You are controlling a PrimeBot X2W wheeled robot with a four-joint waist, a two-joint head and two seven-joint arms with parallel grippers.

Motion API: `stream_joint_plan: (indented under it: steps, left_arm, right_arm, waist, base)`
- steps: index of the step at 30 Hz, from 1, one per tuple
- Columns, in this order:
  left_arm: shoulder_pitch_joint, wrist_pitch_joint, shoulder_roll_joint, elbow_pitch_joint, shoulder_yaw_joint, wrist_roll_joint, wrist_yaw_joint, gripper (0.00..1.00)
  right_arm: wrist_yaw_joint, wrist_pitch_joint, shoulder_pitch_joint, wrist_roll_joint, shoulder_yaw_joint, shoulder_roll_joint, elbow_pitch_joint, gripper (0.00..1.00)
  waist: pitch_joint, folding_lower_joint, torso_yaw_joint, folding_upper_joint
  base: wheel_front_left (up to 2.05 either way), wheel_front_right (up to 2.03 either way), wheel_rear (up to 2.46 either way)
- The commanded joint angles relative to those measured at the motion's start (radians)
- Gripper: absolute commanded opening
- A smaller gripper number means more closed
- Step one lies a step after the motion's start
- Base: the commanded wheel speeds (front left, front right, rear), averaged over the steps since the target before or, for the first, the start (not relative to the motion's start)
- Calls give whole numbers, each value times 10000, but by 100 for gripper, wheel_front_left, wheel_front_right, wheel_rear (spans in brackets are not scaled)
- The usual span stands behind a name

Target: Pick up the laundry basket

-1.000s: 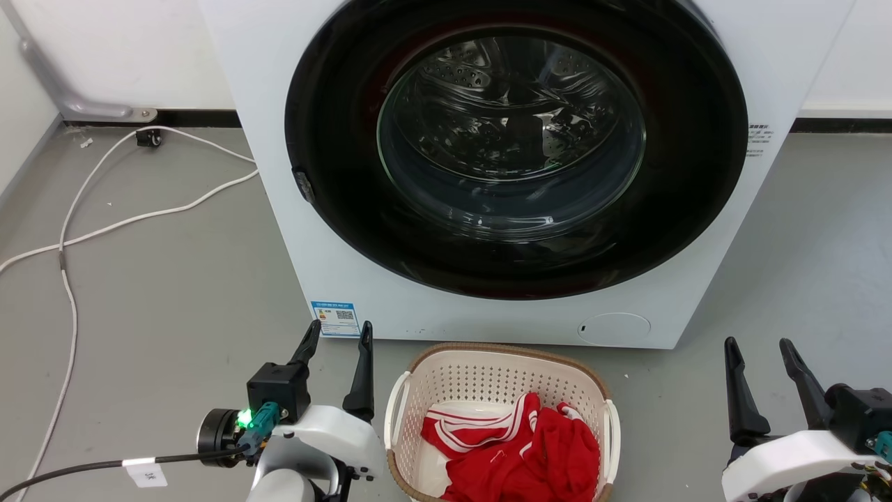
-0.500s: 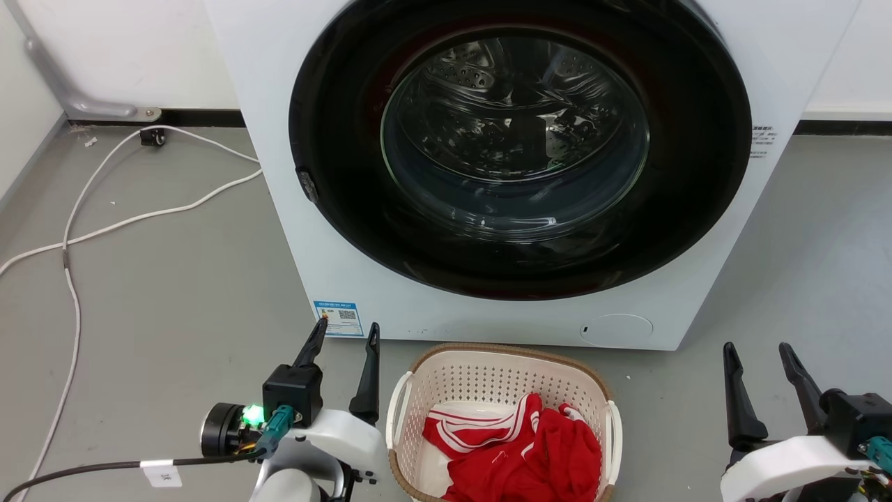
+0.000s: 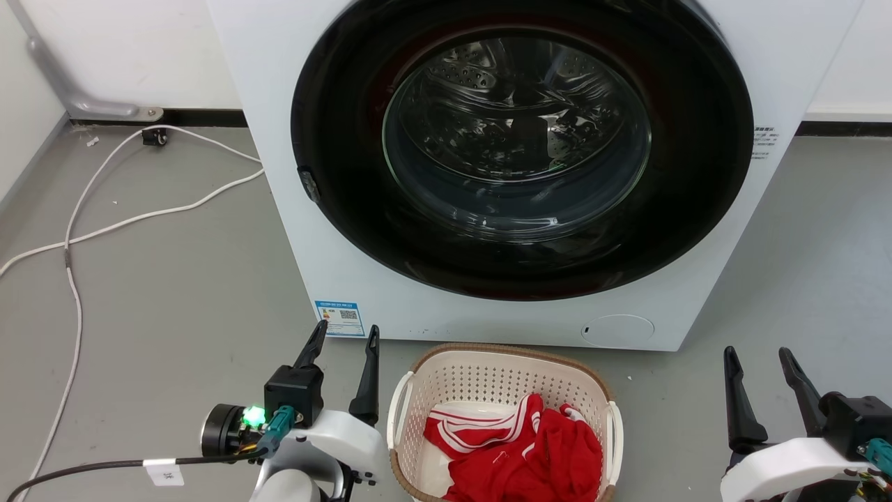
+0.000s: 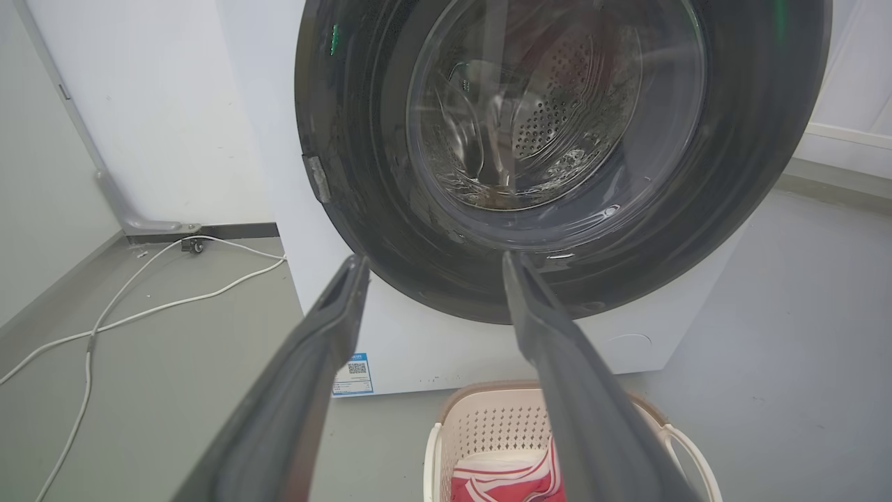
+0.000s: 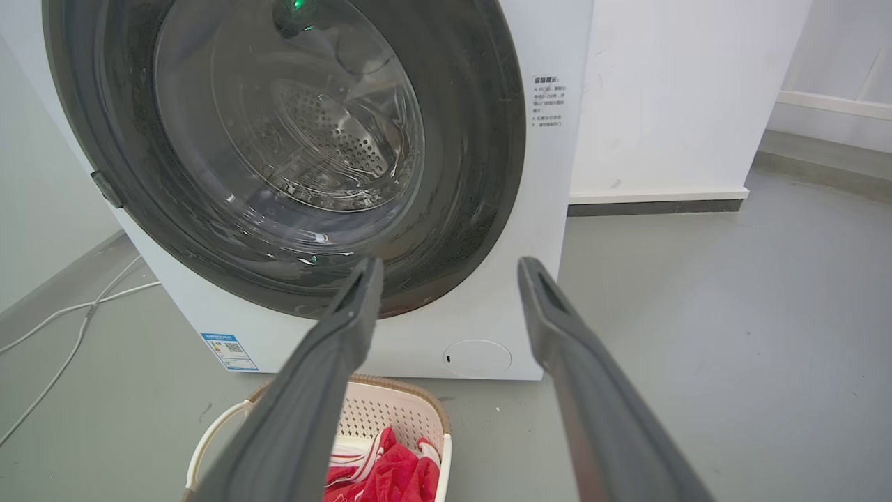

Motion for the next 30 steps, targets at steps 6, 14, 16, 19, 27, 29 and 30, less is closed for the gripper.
stream_joint_plan:
  steps: [6, 14, 16, 19, 27, 29, 30]
  left_arm:
    - [-139, -26, -5, 100, 6, -110, -34, 100]
    - [-204, -26, -5, 76, -31, -115, 19, 100]
    - [-212, -26, -7, 40, -50, -138, 55, 100]
    - [-340, -26, -6, 33, -100, -174, 4, 100]
    - [-1330, -26, -5, 680, -198, -128, -440, 100]
    - [-1711, -26, -5, 1015, -220, -134, -529, 100]
    - [-1880, -24, -5, 1190, -237, -146, -587, 100]
  right_arm:
    - [-3, -80, -147, 9, -22, 30, 114, 100]
    - [-3, -144, -208, 53, -52, 30, 224, 100]
    - [-3, -144, -219, 65, -66, 30, 244, 100]
    - [-3, -26, -330, 81, -77, 30, 264, 100]
    - [-3, 219, -993, 74, -274, 29, 590, 100]
    - [-3, 241, -1263, 23, -270, 29, 757, 100]
    - [-3, 245, -1383, 39, -266, 27, 833, 100]
  waist:
    - [11, 0, -2, 0]
    - [68, 0, 9, 0]
    - [121, 0, 18, 0]
    - [361, 0, 2, 0]
    - [1684, 0, -138, 0]
    - [2169, 0, -175, 0]
    - [2410, 0, -188, 0]
  base:
    - [0, 0, 0]
    - [0, 0, 0]
    - [0, 0, 0]
    - [0, 0, 0]
    - [0, 0, 0]
    - [0, 0, 0]
    - [0, 0, 0]
